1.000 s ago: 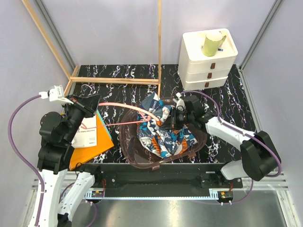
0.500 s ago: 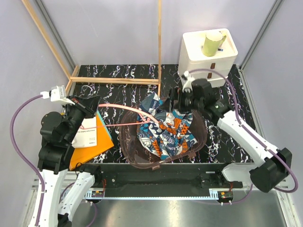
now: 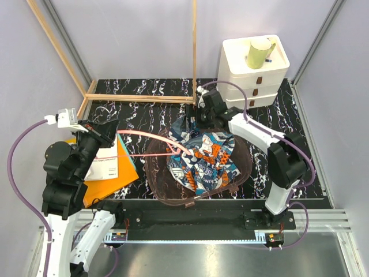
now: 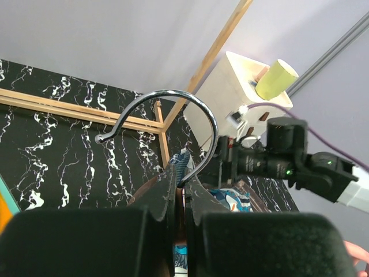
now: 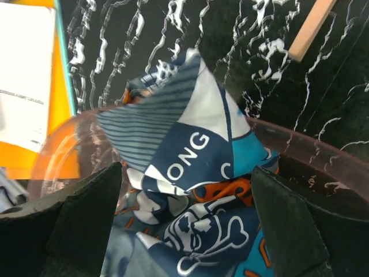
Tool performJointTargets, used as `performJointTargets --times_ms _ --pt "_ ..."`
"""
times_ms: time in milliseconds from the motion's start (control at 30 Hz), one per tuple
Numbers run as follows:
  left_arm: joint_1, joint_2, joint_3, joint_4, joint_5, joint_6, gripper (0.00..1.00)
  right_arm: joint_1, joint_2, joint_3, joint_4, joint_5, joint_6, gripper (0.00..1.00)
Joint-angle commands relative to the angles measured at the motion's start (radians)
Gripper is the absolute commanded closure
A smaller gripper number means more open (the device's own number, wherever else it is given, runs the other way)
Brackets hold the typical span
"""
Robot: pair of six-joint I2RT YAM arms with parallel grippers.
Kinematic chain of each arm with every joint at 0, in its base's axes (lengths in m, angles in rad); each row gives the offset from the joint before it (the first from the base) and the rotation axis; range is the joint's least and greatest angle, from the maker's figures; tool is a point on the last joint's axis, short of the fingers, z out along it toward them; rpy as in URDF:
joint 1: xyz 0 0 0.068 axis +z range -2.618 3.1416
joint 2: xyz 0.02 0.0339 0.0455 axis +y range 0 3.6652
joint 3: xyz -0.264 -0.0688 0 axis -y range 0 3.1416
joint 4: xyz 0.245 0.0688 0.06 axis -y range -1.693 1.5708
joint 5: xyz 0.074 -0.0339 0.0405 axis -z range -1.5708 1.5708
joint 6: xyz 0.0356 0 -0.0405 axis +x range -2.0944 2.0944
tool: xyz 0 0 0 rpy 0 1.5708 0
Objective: Remove the shorts from the hanger
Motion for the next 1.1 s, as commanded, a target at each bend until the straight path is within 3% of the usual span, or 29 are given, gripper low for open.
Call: performJointTargets --times_ms 0,267,367,400,433,633,767,1033,1067 --pt "0.001 -0.013 0.042 0.025 -0.008 0.018 1.0 0.059 -0.013 -0.061 0.141 0.062 -0.041 0.0" --pt "0.001 -0.018 0.024 0.028 -0.004 0.001 1.0 0.09 0.05 -0.114 0.206 0.111 -0.063 0.0" --pt "0.001 -0.018 0.027 0.028 -0.004 -0.006 1.0 0.098 0.059 -0.127 0.209 0.117 -0.059 0.12" --pt "0.001 -0.017 0.028 0.028 -0.002 -0.006 1.0 0.098 0.056 -0.144 0.212 0.104 -0.055 0.17" --pt "0.001 -0.013 0.028 0.028 -0.002 -0.006 1.0 0.098 0.053 -0.155 0.221 0.093 -0.05 0.32" --pt "0.001 0.0 0.031 0.034 0.007 -0.016 1.0 0.111 -0.048 -0.248 0.196 -0.01 -0.012 0.83" --pt "0.001 0.026 0.032 0.049 0.034 -0.003 1.0 0.118 -0.18 -0.308 0.132 -0.121 0.022 1.0" --pt "0.001 0.069 -0.004 0.126 0.086 -0.037 1.0 0.134 -0.36 -0.514 0.121 -0.176 0.066 1.0" --pt "0.001 0.085 -0.004 0.143 0.097 -0.04 1.0 0.134 -0.354 -0.523 0.124 -0.188 0.06 0.9"
